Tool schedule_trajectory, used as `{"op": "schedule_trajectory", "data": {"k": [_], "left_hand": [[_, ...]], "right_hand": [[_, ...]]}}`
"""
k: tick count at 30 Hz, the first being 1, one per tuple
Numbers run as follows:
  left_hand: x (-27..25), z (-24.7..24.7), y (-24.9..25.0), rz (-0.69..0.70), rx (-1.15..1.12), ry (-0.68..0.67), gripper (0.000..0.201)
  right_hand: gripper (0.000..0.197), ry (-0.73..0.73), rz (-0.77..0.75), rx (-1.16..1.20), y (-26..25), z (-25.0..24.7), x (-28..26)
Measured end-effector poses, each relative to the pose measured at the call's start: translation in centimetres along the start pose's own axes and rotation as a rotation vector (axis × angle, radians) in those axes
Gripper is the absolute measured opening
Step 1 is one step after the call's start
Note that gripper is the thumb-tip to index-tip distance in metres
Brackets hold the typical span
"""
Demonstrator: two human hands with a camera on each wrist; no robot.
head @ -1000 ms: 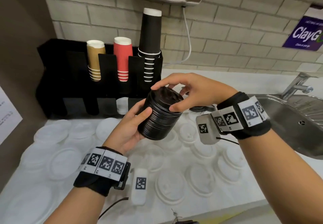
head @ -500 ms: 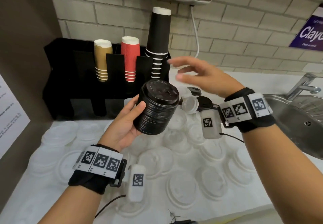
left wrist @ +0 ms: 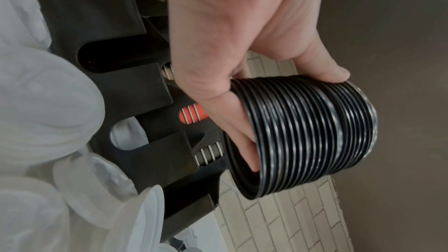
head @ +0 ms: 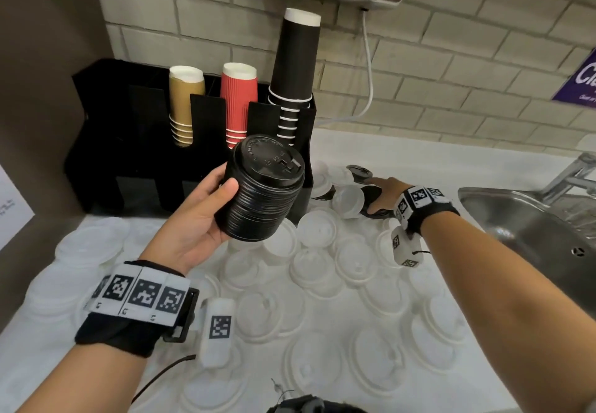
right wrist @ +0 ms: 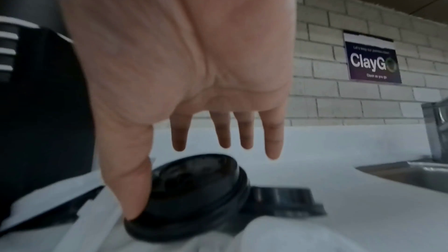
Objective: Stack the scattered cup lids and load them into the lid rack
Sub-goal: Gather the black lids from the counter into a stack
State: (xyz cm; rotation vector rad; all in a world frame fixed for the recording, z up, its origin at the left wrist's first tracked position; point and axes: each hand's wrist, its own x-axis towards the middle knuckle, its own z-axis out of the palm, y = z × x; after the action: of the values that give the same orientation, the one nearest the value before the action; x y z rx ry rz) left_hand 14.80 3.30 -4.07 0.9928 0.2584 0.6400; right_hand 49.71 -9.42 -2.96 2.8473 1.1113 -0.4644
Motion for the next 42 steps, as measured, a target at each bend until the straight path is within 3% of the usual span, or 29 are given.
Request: {"op": "schedule_trajectory", "data": {"k": [4,6,10,13,15,18,21,23,30,42], "left_hand": [[0.2,0.2,-0.5,-0.006,0.0,0.004,0.051],[0.3,0.3,-0.8,-0.006,-0.001,0.013,0.046],[0.5,0.4,-1.2,-0.016,-0.025,0.036,0.036],[0.7,1.0,-1.5,-0.03,-0.024,0.044,0.038],[0.8,1.4,-1.7,-0.04,-0.023,0.048,0.041],[1.0,1.9,-2.1,-0.06,-0.017,0.04,0.056],[1.0,2.4,-2.3,-0.083,-0.001,0.014,0.068],[0.9,2.7,-2.5,-0.085,0.005,-0.012,0.065],[0.4,3.6,-2.6,-0.084,0.017,-0.027,0.047],[0.2,4.5,-3.1,-0.113,0.012,0.004,0.05]], "right_hand": [[0.083,0.026,-0.059,-0.04,0.1,1.1,1.0],[0.076,0.032,-0.073,-0.077,0.2,1.0,1.0],[0.063,0.108,0.055,-0.252,-0.5,-1.0,0.2],[0.07,0.177,0.094,-0.077,-1.7,-3.6,-1.4],[0.074,0.227,-0.051,0.21,-2.8,-5.4,-2.9],[0.06,0.177,-0.443,0.674,-5.3,-6.9,-6.8],[0.055,0.012,-0.753,0.766,-7.3,-7.5,-10.2],[0.061,-0.046,-0.859,0.728,-8.1,-7.9,-11.6],[0.066,-0.059,-0.95,0.458,-9.2,-8.2,-13.6],[0.068,0.025,-0.954,0.343,-8.9,-7.9,-14.4]]}}
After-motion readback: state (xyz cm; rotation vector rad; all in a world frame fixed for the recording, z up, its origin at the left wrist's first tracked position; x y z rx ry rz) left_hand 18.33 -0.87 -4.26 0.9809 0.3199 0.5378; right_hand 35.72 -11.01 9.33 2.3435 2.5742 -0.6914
